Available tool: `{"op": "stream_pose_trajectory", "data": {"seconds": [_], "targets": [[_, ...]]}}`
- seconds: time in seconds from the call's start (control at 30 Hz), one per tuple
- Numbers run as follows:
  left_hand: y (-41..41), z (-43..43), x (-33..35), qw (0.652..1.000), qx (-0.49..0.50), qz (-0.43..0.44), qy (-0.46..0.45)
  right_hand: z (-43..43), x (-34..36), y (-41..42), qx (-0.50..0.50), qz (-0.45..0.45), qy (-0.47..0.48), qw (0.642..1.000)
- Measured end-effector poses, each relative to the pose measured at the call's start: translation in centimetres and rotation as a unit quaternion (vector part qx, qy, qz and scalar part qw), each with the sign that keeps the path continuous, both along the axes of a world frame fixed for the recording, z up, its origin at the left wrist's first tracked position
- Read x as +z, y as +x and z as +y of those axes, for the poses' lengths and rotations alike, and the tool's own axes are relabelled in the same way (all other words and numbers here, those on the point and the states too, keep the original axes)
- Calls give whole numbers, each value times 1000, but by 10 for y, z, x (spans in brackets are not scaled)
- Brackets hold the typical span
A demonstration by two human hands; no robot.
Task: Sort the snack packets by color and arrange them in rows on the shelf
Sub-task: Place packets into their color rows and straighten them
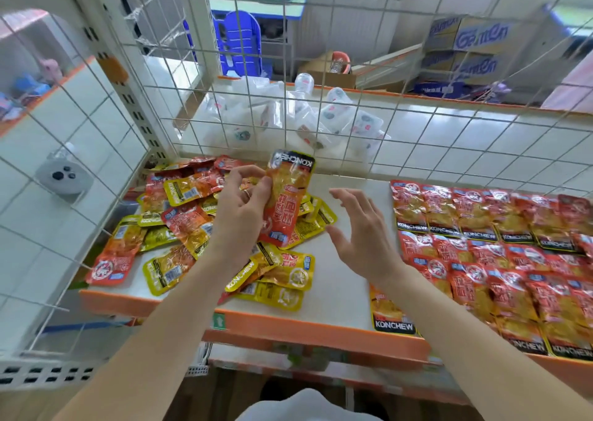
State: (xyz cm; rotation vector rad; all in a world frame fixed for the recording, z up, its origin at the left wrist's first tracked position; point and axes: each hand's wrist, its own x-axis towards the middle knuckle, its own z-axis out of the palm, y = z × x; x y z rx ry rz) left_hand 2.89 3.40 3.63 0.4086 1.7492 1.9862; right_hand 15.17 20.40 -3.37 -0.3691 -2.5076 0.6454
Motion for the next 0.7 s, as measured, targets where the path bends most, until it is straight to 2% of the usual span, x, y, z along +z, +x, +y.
{"op": "stream_pose_trajectory", "data": {"seconds": [0.1,0.23,0.33,0.43,0.53,0.6,0.7], "targets": [[-5,-5,4,996,-82,-31,-28,-2,8,8,-20,34,-71,997],[-3,-11,13,982,-167,44,-77,0,22,18,-63,34,-120,990],[-4,-18,22,974,-174,91,-115,1,29,24,-87,7,-155,984],[-7,-24,29,977,-160,94,-102,6,27,12,-106,-82,-164,977],[-9,-29,30,986,-152,33,-56,14,18,-17,-160,-209,-228,937],[-9,-32,28,990,-135,3,-47,14,15,-34,-186,-257,-267,910],[-6,-38,23,993,-99,-50,-35,13,10,-51,-217,-291,-257,896]]}}
